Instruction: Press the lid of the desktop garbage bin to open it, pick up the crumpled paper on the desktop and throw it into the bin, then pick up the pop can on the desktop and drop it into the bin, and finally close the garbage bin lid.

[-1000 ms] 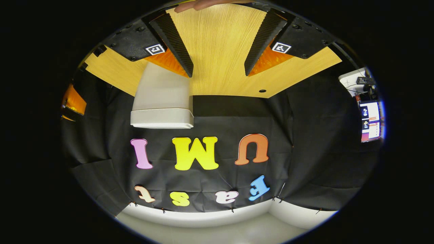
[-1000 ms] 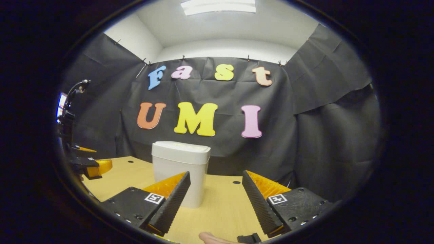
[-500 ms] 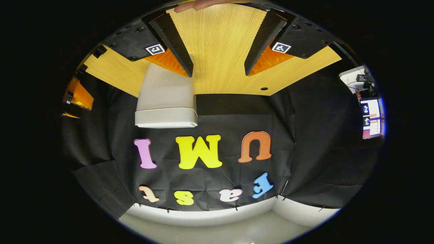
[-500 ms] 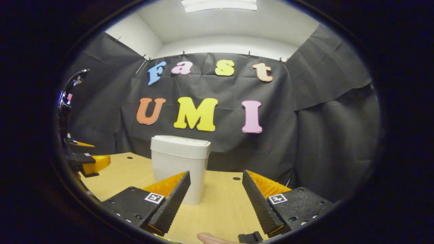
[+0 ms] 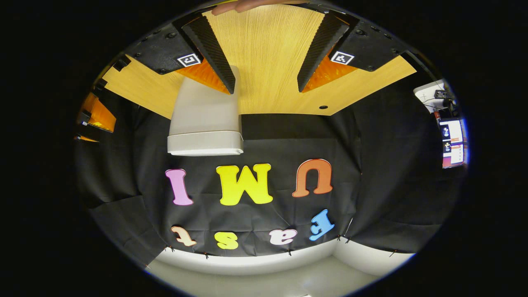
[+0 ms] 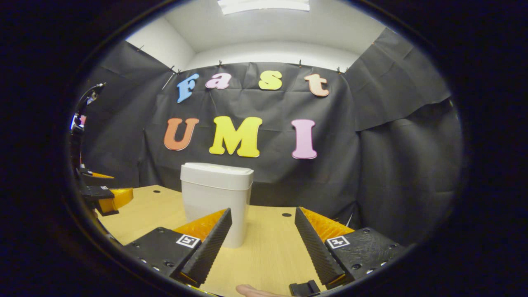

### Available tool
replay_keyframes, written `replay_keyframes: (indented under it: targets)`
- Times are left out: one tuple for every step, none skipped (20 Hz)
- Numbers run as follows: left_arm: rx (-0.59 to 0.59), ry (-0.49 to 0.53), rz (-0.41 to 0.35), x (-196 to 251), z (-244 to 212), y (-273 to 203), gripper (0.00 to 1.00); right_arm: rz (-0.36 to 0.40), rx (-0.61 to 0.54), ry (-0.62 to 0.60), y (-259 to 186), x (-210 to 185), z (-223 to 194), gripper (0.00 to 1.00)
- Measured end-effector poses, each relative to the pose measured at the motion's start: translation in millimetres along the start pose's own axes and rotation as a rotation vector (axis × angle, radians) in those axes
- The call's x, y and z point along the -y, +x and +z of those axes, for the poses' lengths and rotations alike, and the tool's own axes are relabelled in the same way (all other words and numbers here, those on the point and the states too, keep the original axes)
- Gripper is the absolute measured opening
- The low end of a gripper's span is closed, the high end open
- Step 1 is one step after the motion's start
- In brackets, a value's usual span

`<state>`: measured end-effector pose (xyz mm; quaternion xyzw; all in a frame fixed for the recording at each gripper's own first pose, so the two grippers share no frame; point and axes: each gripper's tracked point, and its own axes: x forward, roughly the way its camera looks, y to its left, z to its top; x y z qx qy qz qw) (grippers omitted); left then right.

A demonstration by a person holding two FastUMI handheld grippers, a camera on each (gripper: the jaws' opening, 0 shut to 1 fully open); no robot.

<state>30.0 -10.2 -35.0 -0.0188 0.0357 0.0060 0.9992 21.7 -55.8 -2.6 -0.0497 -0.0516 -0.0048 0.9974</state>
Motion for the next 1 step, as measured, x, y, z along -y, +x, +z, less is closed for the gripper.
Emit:
replay_keyframes:
  targets:
    - [0.001, 0.001, 0.0, 0.9, 0.7, 0.5, 0.98, 0.006, -0.001, -0.004, -0.8, -2.9, -1.0, 0.95]
